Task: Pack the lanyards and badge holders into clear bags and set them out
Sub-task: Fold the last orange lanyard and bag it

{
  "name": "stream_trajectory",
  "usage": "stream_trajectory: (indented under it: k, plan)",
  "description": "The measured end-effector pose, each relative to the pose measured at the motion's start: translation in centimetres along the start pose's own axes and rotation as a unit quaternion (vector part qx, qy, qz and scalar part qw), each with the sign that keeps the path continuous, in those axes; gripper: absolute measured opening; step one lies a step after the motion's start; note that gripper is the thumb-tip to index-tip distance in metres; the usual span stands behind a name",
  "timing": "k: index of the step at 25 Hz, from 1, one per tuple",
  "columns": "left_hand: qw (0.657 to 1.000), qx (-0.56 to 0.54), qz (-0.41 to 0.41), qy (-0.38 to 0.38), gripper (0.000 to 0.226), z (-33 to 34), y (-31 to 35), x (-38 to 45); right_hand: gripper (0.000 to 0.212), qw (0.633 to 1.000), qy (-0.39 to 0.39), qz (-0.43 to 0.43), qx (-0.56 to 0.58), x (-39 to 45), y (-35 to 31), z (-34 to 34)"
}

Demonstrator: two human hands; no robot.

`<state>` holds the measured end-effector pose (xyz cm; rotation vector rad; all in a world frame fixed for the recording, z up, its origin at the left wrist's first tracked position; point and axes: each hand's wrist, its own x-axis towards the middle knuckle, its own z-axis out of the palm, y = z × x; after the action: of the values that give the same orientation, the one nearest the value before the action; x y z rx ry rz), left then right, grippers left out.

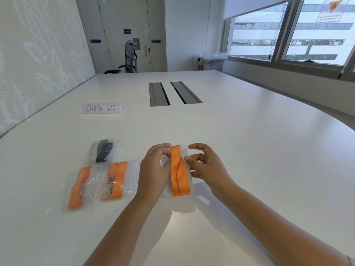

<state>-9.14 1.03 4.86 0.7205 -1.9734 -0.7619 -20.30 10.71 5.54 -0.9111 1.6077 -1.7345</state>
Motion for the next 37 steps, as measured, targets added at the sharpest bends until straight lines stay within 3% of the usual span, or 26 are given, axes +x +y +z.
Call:
stream_trajectory:
  k: [9,15,21,23,25,28,31,35,37]
  plan:
    - [0.997,-0.019,-0.048,0.058,0.009,-0.9,0.3,0.4,0.033,0.997,-0.050,-0.020,-0.059,0.0,0.2,0.0]
    - [0.987,-0.075,-0.129,0.053,0.009,-1.4,0.0,0.8,0.031,0.995,-0.063,-0.039,-0.072,0.0,-0.2,-0.1]
    - [0.988,-0.065,-0.130,0.044,0.010,-1.2,0.1,0.6,0.033,0.991,-0.054,-0.044,-0.116,0.1,-0.2,-0.3]
    - [0.972,-0.138,-0.191,0.025,0.013,-1.2,-0.1,0.7,0.033,0.989,-0.056,-0.043,-0.126,0.1,0.0,-0.3]
    - [0.923,-0.275,-0.270,-0.006,0.015,-1.4,-0.1,0.6,0.032,0.988,-0.063,-0.044,-0.137,0.1,0.0,-0.2]
    - [0.879,-0.361,-0.308,-0.039,0.017,-1.7,-0.2,0.7,0.032,0.985,-0.071,-0.043,-0.152,0.0,-0.1,-0.3]
    - [0.875,-0.364,-0.316,-0.044,0.014,-1.5,-0.4,0.7,0.029,0.984,-0.053,-0.047,-0.164,0.1,-0.2,-0.2]
    - [0.913,-0.298,-0.278,-0.037,0.013,-1.0,-0.5,0.8,0.026,0.990,-0.038,-0.029,-0.135,0.4,0.0,-0.6]
    - [0.895,-0.345,-0.281,-0.016,0.015,-1.5,-0.8,1.4,0.027,0.994,-0.025,0.002,-0.109,0.8,0.1,-1.0]
